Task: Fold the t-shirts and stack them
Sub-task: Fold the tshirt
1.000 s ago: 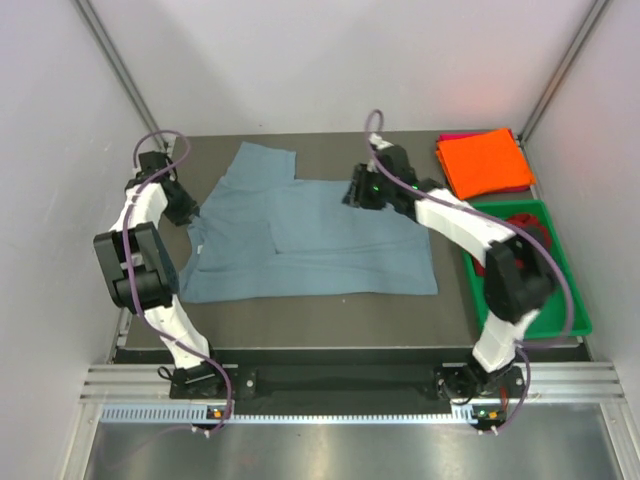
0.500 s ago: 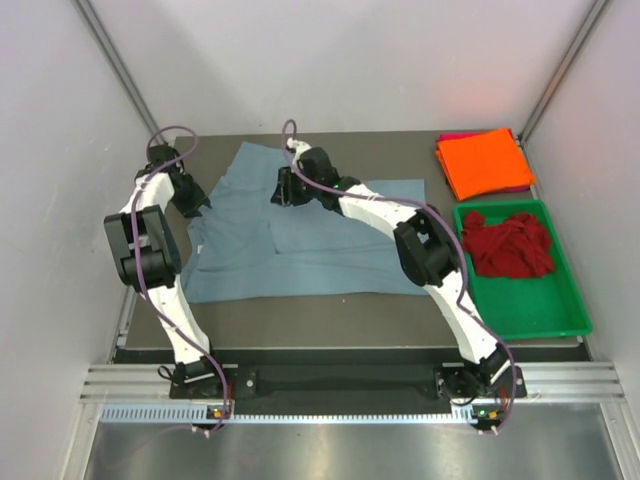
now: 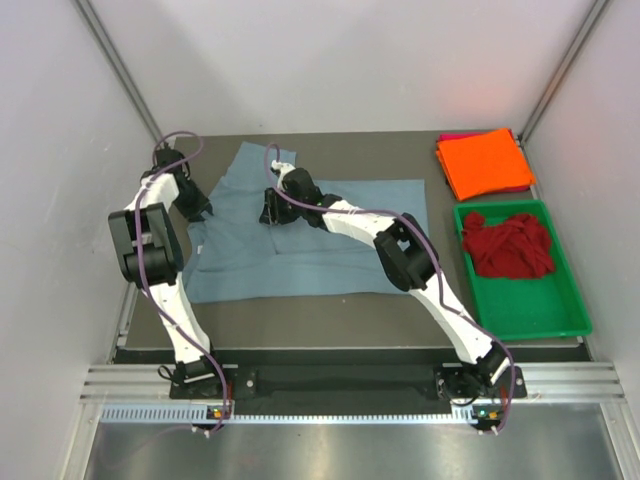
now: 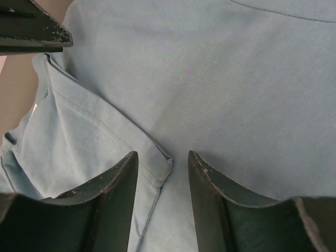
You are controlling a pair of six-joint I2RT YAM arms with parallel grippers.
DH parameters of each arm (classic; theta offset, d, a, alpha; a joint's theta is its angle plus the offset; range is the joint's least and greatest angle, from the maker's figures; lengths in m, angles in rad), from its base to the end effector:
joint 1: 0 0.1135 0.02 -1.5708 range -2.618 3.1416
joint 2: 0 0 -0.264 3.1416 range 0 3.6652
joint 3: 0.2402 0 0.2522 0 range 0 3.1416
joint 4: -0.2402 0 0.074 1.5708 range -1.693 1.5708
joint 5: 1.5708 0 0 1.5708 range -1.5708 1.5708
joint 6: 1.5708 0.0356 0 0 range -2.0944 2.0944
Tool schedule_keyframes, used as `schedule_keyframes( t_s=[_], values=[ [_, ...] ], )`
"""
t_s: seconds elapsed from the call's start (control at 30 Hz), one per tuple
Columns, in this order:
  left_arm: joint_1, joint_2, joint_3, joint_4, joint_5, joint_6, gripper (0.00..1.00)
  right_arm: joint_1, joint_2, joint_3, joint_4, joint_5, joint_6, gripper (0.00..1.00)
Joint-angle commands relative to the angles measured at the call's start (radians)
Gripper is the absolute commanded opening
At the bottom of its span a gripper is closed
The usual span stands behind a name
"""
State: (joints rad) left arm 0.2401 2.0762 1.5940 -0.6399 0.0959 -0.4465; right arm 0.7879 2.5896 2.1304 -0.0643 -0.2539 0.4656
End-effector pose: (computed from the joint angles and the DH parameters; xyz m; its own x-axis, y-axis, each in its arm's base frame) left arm 0.4283 0.1014 0.1855 -0.7046 -0.6150 -0.3540 -0.5550 0.7885 -0.2651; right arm 0.4062 0.4209 0.1429 -0.6920 -0.0794 -0.7175 -0.5919 0.6314 0.5010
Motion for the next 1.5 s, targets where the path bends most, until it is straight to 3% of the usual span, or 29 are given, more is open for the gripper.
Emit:
schedule_keyframes(
  t_s=[0.0,0.47,0.77,0.87,0.93,1.03,1.13,1.2,1.33,1.47],
  values=[
    [-0.002,0.018,0.017,-0.015,-0.007,0.005,0.34,0.025,0.017,0.054,0.043,0.022,-0.004,0.43],
    [-0.007,0.012,0.038,-0.033,-0.001,0.003,0.21,0.045,0.030,0.048,0.043,0.008,-0.002,0.39],
    [-0.007,0.015,0.067,-0.053,0.007,0.006,0.05,0.050,0.026,0.045,0.047,0.008,0.005,0.36],
    [-0.009,0.019,0.076,-0.058,0.014,0.008,0.00,0.050,0.020,0.045,0.044,0.016,-0.001,0.31],
    [-0.010,0.019,0.080,-0.061,0.018,0.008,0.00,0.050,0.015,0.042,0.043,0.022,-0.005,0.23],
    [-0.010,0.016,0.084,-0.060,0.010,0.003,0.00,0.051,0.004,0.030,0.047,0.034,-0.010,0.01],
    [-0.010,0.016,0.096,-0.076,-0.022,-0.011,0.00,0.050,-0.020,0.007,0.055,0.060,-0.015,0.00],
    [-0.010,0.015,0.118,-0.124,-0.125,-0.030,0.00,0.050,-0.039,-0.022,0.057,0.087,-0.018,0.00],
    [-0.005,-0.039,0.106,-0.132,-0.228,-0.080,0.30,0.051,-0.085,-0.064,0.090,0.122,-0.028,0.00],
    [0.004,-0.106,0.035,-0.063,-0.214,-0.061,0.35,0.048,-0.134,-0.141,0.130,0.176,-0.019,0.00]
  ],
)
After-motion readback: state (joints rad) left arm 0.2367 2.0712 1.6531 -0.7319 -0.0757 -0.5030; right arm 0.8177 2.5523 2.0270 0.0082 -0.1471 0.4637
